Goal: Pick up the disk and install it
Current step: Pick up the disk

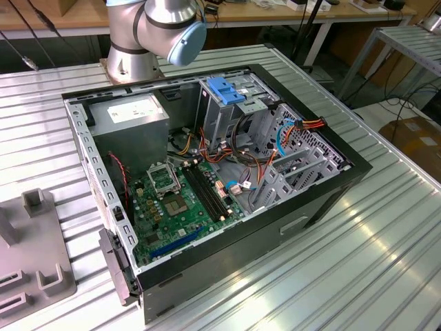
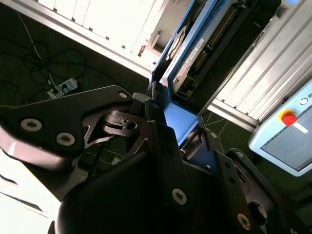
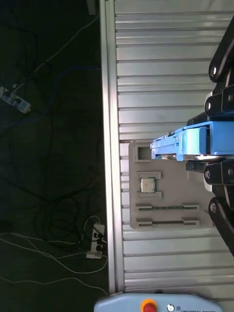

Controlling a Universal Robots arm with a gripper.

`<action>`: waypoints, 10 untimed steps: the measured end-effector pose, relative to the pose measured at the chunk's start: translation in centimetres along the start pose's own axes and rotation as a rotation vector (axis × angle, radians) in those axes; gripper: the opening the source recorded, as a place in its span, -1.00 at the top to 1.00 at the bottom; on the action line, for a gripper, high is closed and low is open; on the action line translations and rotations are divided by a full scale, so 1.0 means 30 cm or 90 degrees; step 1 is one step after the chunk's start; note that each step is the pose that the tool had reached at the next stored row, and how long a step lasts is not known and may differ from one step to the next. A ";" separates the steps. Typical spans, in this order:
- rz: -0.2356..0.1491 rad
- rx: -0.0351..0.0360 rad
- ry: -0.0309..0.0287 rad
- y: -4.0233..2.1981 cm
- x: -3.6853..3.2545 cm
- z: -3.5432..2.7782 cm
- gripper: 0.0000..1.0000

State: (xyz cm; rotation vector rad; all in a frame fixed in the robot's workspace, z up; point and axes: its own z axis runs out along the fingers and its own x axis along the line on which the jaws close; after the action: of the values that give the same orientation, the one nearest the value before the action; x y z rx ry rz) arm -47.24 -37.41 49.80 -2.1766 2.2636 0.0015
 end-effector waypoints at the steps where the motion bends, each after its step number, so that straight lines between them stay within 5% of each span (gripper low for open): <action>1: 0.000 0.0000 0.0000 0.000 0.000 -0.008 0.26; 4: 0.000 -0.0001 0.0000 0.000 0.000 -0.046 0.26; 10: 0.000 0.0000 -0.0002 0.000 0.000 -0.050 0.26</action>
State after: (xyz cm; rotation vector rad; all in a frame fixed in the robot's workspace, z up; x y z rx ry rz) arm -47.23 -37.41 51.29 -2.1764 2.2634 0.0019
